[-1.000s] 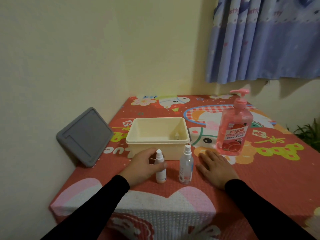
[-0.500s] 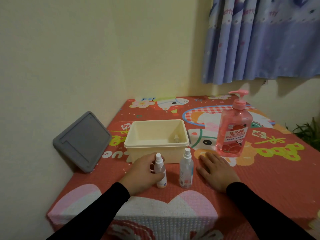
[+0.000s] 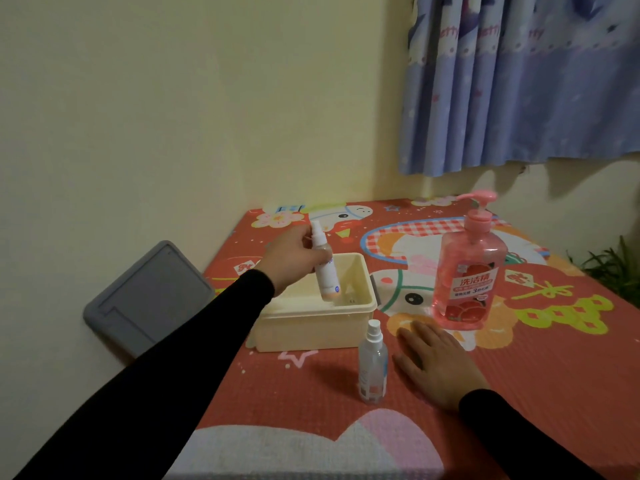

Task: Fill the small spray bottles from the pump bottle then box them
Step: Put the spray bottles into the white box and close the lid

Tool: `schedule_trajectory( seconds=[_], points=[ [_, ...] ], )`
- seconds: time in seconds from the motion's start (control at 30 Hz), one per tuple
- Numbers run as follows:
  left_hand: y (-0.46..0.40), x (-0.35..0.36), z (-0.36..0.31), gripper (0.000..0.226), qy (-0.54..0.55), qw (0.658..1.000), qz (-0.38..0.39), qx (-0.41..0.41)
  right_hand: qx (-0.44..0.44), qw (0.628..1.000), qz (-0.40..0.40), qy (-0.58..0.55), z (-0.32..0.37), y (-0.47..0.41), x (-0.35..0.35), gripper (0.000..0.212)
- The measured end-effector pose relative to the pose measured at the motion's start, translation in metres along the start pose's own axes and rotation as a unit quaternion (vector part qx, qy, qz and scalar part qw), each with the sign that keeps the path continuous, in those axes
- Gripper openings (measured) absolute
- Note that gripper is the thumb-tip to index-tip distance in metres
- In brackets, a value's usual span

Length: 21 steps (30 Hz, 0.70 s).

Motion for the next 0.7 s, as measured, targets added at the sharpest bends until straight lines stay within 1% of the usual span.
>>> schedule_trajectory(
  seconds=[0.03, 0.07, 0.17, 0.2, 0.27, 0.37, 0.4, 0.43, 0.47, 0.57, 0.7],
  points=[
    [-0.010, 0.000, 0.002, 0.023, -0.002, 1.000, 0.005, -0.014, 0.002, 1.000, 0.000, 0.000, 0.000, 0.000, 0.000, 0.102],
    [-0.019, 0.001, 0.005, 0.023, -0.007, 1.000, 0.009, -0.026, 0.004, 1.000, -0.001, -0.001, 0.000, 0.000, 0.000, 0.102],
    [-0.040, 0.006, 0.014, 0.022, -0.027, 0.997, 0.024, -0.067, 0.005, 1.000, -0.006, -0.004, -0.001, -0.001, 0.000, 0.070],
    [-0.045, 0.008, 0.017, 0.024, -0.031, 0.996, 0.027, -0.085, 0.005, 1.000, -0.007, -0.001, -0.001, -0.001, 0.000, 0.067],
    [-0.056, 0.012, 0.024, 0.029, -0.027, 0.992, 0.035, -0.118, 0.005, 1.000, -0.006, 0.002, -0.002, -0.003, 0.001, 0.071],
    [-0.065, 0.016, 0.034, 0.031, -0.022, 0.986, 0.059, -0.157, 0.002, 1.000, -0.016, -0.001, -0.003, -0.003, 0.001, 0.100],
    [-0.067, 0.018, 0.038, 0.032, -0.021, 0.982, 0.070, -0.171, 0.004, 1.000, -0.018, 0.001, -0.003, -0.003, 0.001, 0.107],
    [-0.069, 0.019, 0.041, 0.030, -0.016, 0.979, 0.081, -0.186, 0.005, 1.000, -0.021, 0.001, -0.003, -0.003, 0.002, 0.110],
    [-0.070, 0.021, 0.044, 0.027, -0.013, 0.975, 0.090, -0.202, 0.004, 1.000, -0.022, 0.000, -0.003, -0.003, 0.002, 0.109],
    [-0.075, 0.024, 0.055, 0.021, -0.010, 0.964, 0.109, -0.243, 0.001, 1.000, -0.026, -0.001, -0.002, -0.004, 0.001, 0.094],
    [-0.080, 0.028, 0.062, 0.019, -0.001, 0.952, 0.121, -0.281, 0.006, 1.000, -0.020, -0.001, -0.002, -0.004, 0.001, 0.085]
  ],
)
Point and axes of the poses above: each hand's wrist, its own y-axis away from the middle knuckle, its own x-axis out of the palm, z = x × y, the point moved 1 cm from there along -y, towards the middle knuckle, and after that the axes turned 13 degrees about z, right-handed, at the moved point
